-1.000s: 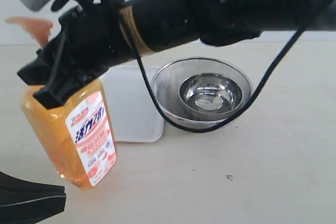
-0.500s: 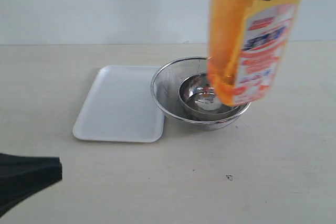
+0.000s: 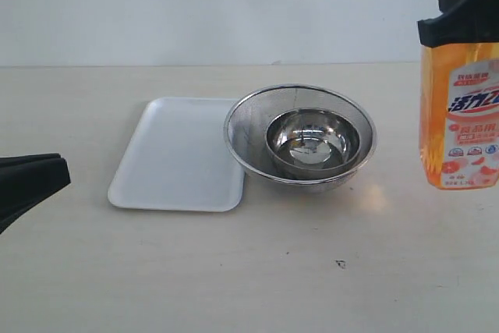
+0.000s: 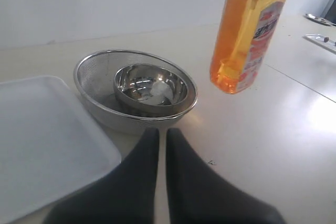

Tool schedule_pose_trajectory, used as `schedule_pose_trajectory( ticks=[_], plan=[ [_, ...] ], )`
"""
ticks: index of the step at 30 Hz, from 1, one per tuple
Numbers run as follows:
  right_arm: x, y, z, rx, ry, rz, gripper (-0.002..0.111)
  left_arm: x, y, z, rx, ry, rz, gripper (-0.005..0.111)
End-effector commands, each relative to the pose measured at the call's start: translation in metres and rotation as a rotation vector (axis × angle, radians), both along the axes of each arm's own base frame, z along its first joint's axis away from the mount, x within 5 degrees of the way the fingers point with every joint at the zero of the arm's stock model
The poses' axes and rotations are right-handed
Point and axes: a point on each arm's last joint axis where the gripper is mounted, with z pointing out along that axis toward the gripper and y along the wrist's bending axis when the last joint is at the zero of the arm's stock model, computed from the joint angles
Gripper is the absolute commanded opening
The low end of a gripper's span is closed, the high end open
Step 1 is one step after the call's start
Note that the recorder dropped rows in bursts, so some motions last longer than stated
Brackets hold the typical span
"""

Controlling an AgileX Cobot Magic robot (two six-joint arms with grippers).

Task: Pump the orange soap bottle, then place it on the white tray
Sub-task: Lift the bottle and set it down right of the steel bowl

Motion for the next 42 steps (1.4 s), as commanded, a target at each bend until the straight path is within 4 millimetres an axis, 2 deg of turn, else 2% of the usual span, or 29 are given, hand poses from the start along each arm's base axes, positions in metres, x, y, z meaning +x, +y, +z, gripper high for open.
schedule_pose_trajectory(
  ticks=[1, 11, 17, 20, 23, 30, 36, 42],
  plan=[
    [0.015, -0.009, 0.001, -0.038, -0.002, -0.052, 0.000, -0.001, -0.001, 0.004, -0.016, -0.020, -0.010, 0.005],
    [0.051, 0.000, 0.007, 0.025, 0.010, -0.038, 0.000, 0.000, -0.001, 0.004, -0.015, -0.019, -0.009, 0.005],
    [0.069, 0.002, -0.013, 0.007, 0.067, -0.067, 0.000, 0.000, -0.001, 0.004, -0.004, -0.030, -0.010, 0.005],
    [0.076, -0.005, -0.023, 0.114, 0.085, -0.200, 0.000, 0.000, -0.001, 0.004, 0.001, -0.036, -0.012, 0.005],
    [0.079, -0.008, -0.028, 0.259, 0.091, -0.294, 0.000, -0.001, -0.001, 0.004, 0.002, -0.038, -0.014, 0.005],
    [0.079, -0.017, -0.025, 0.418, 0.042, -0.440, 0.000, -0.001, -0.001, 0.004, -0.006, -0.033, -0.017, 0.005],
    [0.079, -0.020, -0.025, 0.393, 0.026, -0.463, 0.000, -0.002, -0.002, 0.005, -0.018, -0.034, -0.034, 0.005],
    [0.079, -0.015, -0.026, 0.335, 0.057, -0.392, 0.000, -0.003, -0.004, 0.006, -0.028, -0.039, -0.055, 0.005]
  ],
)
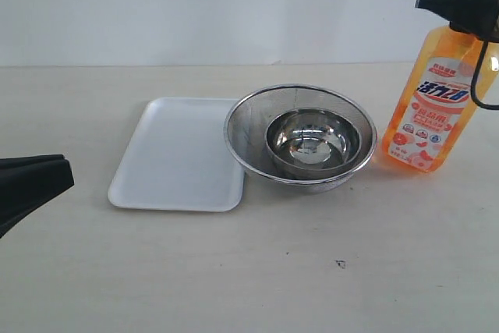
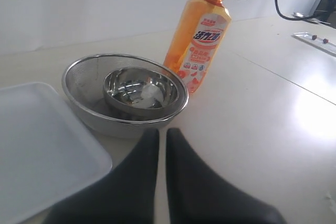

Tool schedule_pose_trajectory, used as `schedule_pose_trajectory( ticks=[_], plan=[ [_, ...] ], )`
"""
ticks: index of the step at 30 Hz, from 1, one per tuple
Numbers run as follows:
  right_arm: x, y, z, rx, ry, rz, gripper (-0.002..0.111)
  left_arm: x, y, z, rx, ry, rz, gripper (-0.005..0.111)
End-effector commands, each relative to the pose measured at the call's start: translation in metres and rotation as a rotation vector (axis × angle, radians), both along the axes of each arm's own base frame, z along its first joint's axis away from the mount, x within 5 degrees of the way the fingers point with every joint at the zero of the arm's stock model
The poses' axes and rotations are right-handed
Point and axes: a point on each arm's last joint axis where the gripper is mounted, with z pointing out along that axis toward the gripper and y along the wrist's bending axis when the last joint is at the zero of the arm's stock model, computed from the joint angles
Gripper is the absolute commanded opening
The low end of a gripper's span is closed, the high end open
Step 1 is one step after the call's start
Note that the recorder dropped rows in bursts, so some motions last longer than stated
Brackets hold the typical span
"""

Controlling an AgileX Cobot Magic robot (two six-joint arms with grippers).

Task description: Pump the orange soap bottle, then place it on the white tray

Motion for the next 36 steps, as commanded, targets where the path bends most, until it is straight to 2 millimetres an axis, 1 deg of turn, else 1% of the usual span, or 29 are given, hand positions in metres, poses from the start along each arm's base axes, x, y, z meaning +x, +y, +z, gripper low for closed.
schedule_pose_trajectory(
  ticks=[1, 2, 4, 6, 8, 12, 14, 19, 20, 23, 25, 29, 32, 36],
  plan=[
    [0.000, 0.001, 0.009, -0.027, -0.021, 0.039, 0.000, -0.001, -0.001, 0.004, -0.026, -0.015, -0.016, 0.005],
    [0.000, 0.002, 0.009, -0.030, -0.017, 0.051, 0.000, -0.001, -0.001, 0.004, -0.026, -0.015, -0.016, 0.005],
    [0.001, 0.004, 0.008, -0.034, -0.009, 0.074, 0.006, -0.001, -0.001, 0.004, -0.026, -0.015, -0.016, 0.005],
    [0.001, 0.004, 0.008, -0.037, -0.006, 0.083, 0.019, -0.001, -0.001, 0.004, -0.026, -0.015, -0.016, 0.005],
    [0.001, 0.004, 0.008, -0.039, -0.008, 0.077, 0.040, -0.001, -0.001, 0.004, -0.026, -0.015, -0.016, 0.005],
    [0.001, 0.001, 0.009, -0.052, -0.016, 0.048, 0.086, -0.001, -0.001, 0.004, -0.026, -0.015, -0.016, 0.005],
    [0.001, 0.001, 0.009, -0.052, -0.016, 0.048, 0.105, -0.001, -0.001, 0.004, -0.026, -0.015, -0.016, 0.005],
    [-0.002, 0.008, 0.011, -0.074, -0.002, 0.146, 0.105, -0.001, -0.001, 0.004, -0.026, -0.015, -0.016, 0.005],
    [-0.004, 0.010, 0.015, -0.081, -0.007, 0.182, 0.105, -0.001, -0.001, 0.004, -0.026, -0.015, -0.016, 0.005],
    [-0.014, 0.011, 0.024, -0.070, -0.013, 0.215, 0.105, -0.001, -0.001, 0.004, -0.020, -0.020, -0.017, 0.005],
    [-0.025, 0.007, 0.030, -0.059, -0.021, 0.202, 0.105, -0.001, -0.001, 0.004, -0.013, -0.029, -0.019, 0.005],
    [-0.053, -0.010, 0.031, -0.067, 0.027, 0.080, 0.105, -0.001, -0.001, 0.005, -0.012, -0.031, -0.019, 0.005],
    [-0.078, -0.026, 0.028, -0.093, 0.152, -0.034, 0.105, -0.001, -0.001, 0.005, -0.012, -0.031, -0.019, 0.005],
    [-0.105, -0.036, 0.026, -0.150, 0.349, -0.067, 0.105, -0.001, -0.001, 0.005, -0.014, -0.032, -0.022, 0.005]
  ],
)
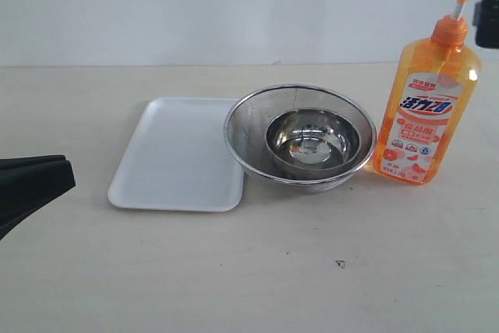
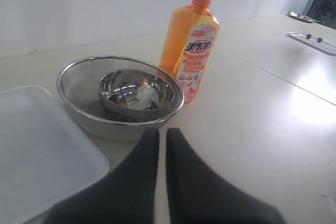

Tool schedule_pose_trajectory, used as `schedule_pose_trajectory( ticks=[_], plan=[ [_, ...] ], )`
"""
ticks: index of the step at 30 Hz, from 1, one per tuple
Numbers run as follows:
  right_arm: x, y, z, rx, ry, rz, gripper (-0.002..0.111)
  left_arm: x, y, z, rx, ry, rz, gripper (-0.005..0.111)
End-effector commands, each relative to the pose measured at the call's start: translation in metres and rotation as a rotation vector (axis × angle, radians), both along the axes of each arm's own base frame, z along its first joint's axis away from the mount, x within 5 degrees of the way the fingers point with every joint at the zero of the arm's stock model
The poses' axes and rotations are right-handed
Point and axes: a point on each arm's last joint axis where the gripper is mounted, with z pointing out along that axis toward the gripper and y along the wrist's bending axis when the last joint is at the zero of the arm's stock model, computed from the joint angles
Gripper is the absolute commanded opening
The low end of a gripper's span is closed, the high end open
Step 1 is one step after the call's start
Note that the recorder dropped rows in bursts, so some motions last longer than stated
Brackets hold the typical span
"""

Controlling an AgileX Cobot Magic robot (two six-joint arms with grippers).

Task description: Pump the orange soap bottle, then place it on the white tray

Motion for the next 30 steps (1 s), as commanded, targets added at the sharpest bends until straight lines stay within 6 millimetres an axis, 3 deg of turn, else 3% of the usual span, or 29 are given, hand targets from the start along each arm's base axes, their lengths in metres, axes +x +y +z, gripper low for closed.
schedule_pose_trajectory(
  ticks=[1, 10, 15, 21, 25, 30],
  plan=[
    [-0.029, -0.011, -0.005, -0.068, 0.238, -0.029, 0.105, 0.000, -0.001, 0.005, -0.015, -0.022, -0.009, 0.005],
    [-0.033, -0.003, -0.007, -0.155, 0.311, 0.155, 0.105, 0.002, 0.000, 0.007, -0.008, -0.030, 0.005, 0.005],
    [-0.032, 0.003, -0.008, -0.199, 0.320, 0.268, 0.105, 0.021, 0.009, 0.011, 0.010, 0.031, 0.121, 0.005],
    [-0.032, 0.001, -0.007, -0.339, 0.343, 0.342, 0.105, 0.048, 0.003, 0.014, -0.049, 0.108, 0.012, 0.005],
    [-0.031, -0.001, -0.006, -0.423, 0.349, 0.380, 0.105, 0.070, -0.012, 0.013, -0.032, 0.158, -0.060, 0.005],
    [-0.030, 0.001, -0.005, -0.440, 0.329, 0.405, 0.105, 0.096, -0.051, 0.016, 0.076, 0.151, -0.150, 0.005]
  ],
)
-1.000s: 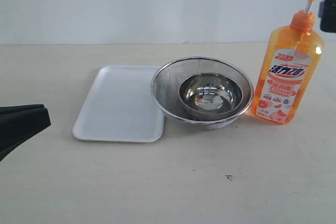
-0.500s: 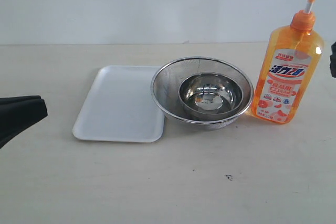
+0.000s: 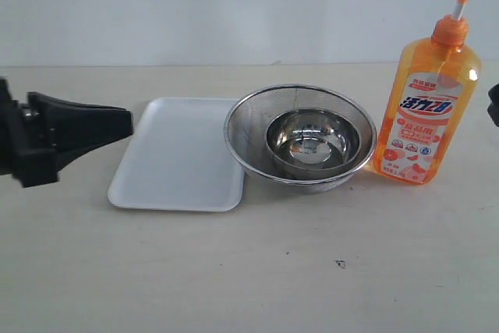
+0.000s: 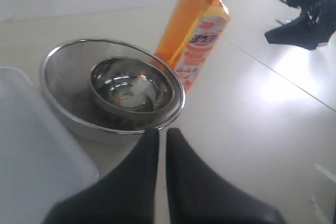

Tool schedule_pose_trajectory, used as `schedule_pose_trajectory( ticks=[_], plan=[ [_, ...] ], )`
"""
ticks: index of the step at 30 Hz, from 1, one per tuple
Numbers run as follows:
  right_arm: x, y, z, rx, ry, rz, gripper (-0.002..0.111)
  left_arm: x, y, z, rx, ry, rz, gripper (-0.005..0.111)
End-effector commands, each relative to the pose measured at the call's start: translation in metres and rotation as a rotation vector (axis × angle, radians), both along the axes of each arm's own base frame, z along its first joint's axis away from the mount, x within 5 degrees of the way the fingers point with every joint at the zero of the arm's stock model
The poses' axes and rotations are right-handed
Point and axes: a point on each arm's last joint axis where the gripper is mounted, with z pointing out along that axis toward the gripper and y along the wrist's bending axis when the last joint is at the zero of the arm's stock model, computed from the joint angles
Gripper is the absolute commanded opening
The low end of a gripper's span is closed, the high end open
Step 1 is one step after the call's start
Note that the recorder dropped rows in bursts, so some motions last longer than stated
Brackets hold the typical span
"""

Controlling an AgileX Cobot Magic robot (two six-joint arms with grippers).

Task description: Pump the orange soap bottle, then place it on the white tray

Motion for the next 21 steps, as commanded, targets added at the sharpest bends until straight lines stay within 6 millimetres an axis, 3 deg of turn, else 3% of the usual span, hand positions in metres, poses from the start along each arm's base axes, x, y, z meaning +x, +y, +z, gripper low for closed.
schedule_pose_trajectory(
  ticks=[1, 5, 8, 13, 21],
  plan=[
    [0.001, 0.000, 0.003, -0.016, -0.029, 0.030, 0.105, 0.020, -0.038, 0.007, 0.077, -0.034, -0.079, 0.005],
    [0.000, -0.001, -0.008, -0.011, -0.031, 0.045, 0.100, 0.038, -0.074, 0.019, 0.184, -0.123, -0.088, 0.005],
    [0.001, -0.007, -0.018, 0.012, -0.048, 0.033, 0.084, 0.057, -0.092, 0.026, 0.235, -0.154, -0.040, 0.005],
    [0.005, -0.025, -0.016, 0.110, -0.123, -0.095, 0.060, 0.091, -0.121, 0.026, 0.188, -0.161, -0.108, 0.005],
    [0.006, -0.029, -0.015, 0.201, -0.152, -0.182, 0.057, 0.123, -0.143, 0.004, 0.164, -0.104, -0.145, 0.005]
  ],
)
